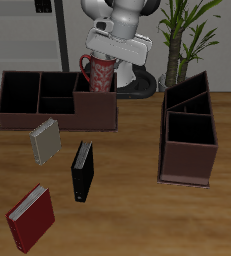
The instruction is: Place the red mug into the back desk caddy's right compartment
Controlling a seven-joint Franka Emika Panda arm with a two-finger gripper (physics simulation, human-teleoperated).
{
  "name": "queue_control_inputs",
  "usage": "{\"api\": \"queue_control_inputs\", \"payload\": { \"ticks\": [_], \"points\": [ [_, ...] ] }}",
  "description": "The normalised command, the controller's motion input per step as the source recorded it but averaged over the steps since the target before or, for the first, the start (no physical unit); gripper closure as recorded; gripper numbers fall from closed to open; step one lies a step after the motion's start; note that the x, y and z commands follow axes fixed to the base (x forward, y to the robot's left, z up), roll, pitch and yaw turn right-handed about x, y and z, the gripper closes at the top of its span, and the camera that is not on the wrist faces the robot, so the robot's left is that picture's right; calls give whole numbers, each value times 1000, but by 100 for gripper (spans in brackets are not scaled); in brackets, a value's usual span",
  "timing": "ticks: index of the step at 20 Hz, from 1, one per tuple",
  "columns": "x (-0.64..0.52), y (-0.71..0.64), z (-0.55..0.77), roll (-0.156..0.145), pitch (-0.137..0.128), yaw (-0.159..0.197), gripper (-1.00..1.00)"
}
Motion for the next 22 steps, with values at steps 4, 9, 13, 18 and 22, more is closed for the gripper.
{"api": "queue_control_inputs", "payload": {
  "ticks": [4,9,13,18,22],
  "points": [
    [39,67,-209,13,32,-36,100],
    [-9,-6,-186,-11,17,-49,100],
    [-13,-61,-173,-20,16,-68,100],
    [70,-27,-159,-11,36,-53,100],
    [77,47,-264,5,49,-44,100]
  ]
}}
